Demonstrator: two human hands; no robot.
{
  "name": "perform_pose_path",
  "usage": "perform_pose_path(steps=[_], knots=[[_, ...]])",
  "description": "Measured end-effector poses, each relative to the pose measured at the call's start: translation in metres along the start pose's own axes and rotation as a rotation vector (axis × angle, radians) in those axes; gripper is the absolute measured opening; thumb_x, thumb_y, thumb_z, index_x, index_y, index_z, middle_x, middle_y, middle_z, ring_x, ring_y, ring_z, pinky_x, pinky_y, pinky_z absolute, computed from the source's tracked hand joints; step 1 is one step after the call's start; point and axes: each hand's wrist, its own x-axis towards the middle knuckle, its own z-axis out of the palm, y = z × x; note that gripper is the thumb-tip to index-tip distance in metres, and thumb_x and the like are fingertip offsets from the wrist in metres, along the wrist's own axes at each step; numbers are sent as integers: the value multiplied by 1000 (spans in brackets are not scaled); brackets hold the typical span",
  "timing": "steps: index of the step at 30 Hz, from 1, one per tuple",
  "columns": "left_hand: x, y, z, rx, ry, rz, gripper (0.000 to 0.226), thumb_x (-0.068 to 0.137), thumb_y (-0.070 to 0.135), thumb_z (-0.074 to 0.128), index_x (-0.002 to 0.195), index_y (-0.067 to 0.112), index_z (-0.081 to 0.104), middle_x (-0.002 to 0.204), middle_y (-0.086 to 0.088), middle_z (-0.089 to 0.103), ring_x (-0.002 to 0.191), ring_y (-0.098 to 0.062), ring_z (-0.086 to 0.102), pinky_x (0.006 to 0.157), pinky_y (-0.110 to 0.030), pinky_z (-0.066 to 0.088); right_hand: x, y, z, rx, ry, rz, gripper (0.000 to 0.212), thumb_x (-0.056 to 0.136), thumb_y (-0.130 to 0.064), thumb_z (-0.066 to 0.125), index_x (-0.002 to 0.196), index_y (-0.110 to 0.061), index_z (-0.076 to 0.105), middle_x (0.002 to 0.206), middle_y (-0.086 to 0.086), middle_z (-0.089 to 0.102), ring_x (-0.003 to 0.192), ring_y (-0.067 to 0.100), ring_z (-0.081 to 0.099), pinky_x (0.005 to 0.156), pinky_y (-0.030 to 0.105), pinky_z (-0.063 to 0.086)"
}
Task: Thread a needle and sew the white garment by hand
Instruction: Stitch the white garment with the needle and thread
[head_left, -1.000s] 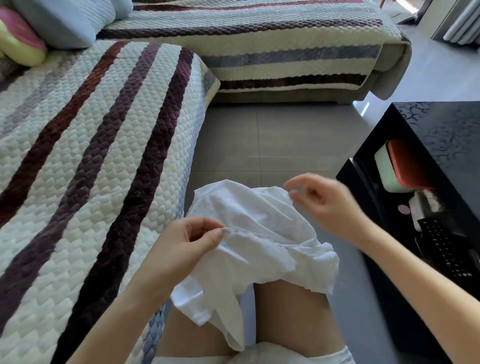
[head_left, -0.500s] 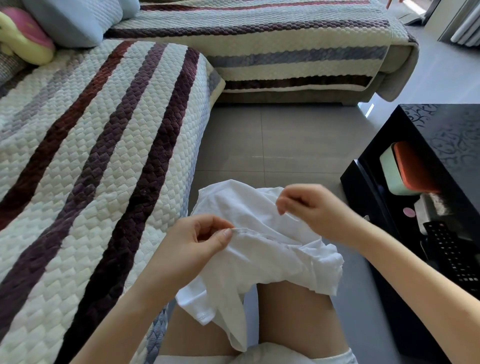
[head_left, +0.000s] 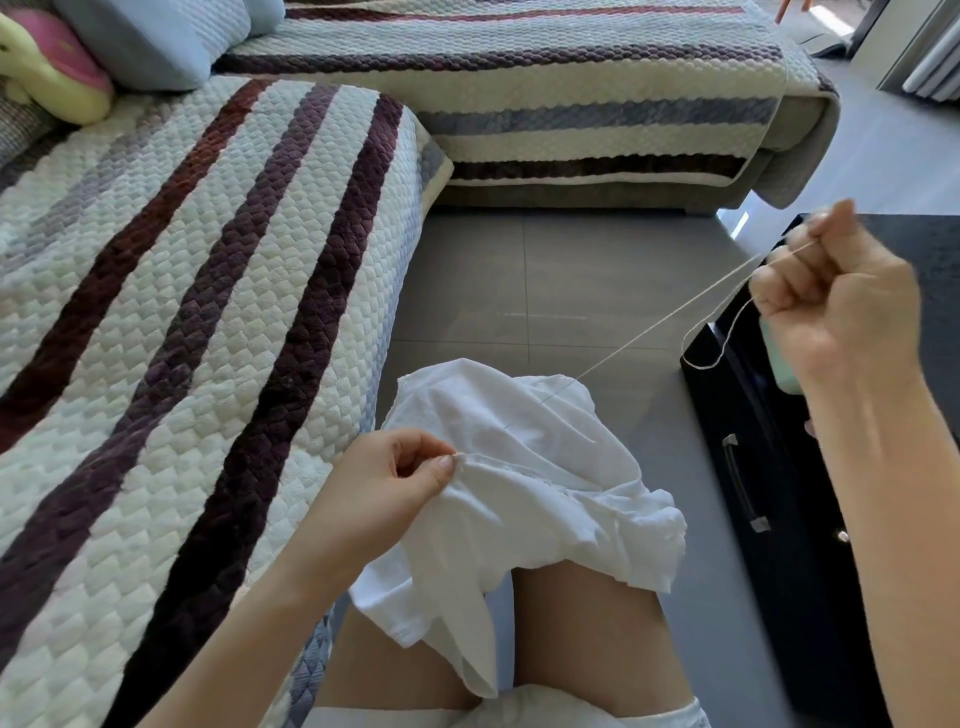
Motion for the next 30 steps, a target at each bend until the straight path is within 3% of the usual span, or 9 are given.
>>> perform_pose_path(steps=[3, 6, 7, 9, 13, 19, 22, 26, 30], knots=[[0, 4, 2, -109, -47, -21, 19, 88, 9, 63, 77, 22, 72, 73, 4, 72, 71, 1, 63, 70, -13, 47, -18, 19, 10, -624, -103, -89, 32, 94, -8, 53, 63, -11, 59, 44, -10, 34, 40, 4, 26, 43, 18, 23], [-1, 7, 1, -226, -127, -33, 17, 88, 8, 63, 78, 17, 73, 71, 6, 70, 70, -1, 62, 66, -10, 47, -39, 41, 10, -1674, -263, -361, 24, 84, -37, 69, 72, -16, 68, 46, -7, 39, 45, 8, 43, 50, 24, 30], [-2, 8, 0, -248, -149, -26, 15, 87, 10, 65, 78, 17, 74, 72, 5, 70, 71, -2, 62, 66, -10, 47, -47, 44, 13, -1798, -233, -429, 25, 80, -44, 71, 80, -18, 70, 47, -11, 34, 46, 13, 44, 53, 25, 31], [-3, 10, 0, -285, -200, -6, 8, 81, 18, 69, 76, 19, 76, 74, 3, 69, 71, -3, 62, 65, -11, 48, -65, 52, 18, -1693, -272, -455, 38, 76, -48, 73, 101, -19, 68, 45, -15, 25, 42, 11, 34, 53, 24, 32], [-8, 14, 1, -362, -312, 41, 16, 77, 20, 60, 80, 17, 76, 77, -1, 70, 71, -6, 64, 62, -13, 49, -102, 60, 40, -1028, -661, 57, 38, 79, -39, 67, 115, -27, 63, 49, -7, 26, 47, 8, 25, 50, 22, 25], [-11, 15, 2, -216, -182, 68, 14, 86, 13, 65, 78, 17, 75, 78, -2, 73, 73, -7, 67, 64, -13, 49, -112, 69, 42, -1019, -696, 123, 22, 85, -19, 71, 65, -17, 62, 47, -11, 30, 48, 7, 26, 50, 19, 23], [-11, 12, 5, -115, -121, 60, 8, 84, 16, 68, 78, 16, 73, 75, 0, 72, 70, -4, 65, 64, -12, 48, -113, 68, 38, -1021, -696, 187, 22, 85, -16, 71, 65, -16, 63, 48, -8, 30, 49, 9, 26, 51, 22, 24], [-9, 9, 8, -94, -118, 58, 10, 87, 18, 65, 80, 18, 73, 79, -2, 73, 75, -7, 66, 71, -20, 50, -119, 69, 37, -1065, -677, 130, 11, 87, -32, 62, 94, -24, 60, 51, -8, 29, 49, 8, 27, 53, 18, 28], [-9, 7, 8, -143, -139, 43, 10, 87, 17, 65, 81, 17, 73, 75, 3, 72, 74, -4, 65, 70, -14, 48, -129, 67, 35, -1200, -622, -36, 13, 93, -24, 46, 81, -24, 51, 56, -11, 45, 52, 8, 38, 52, 17, 29]])
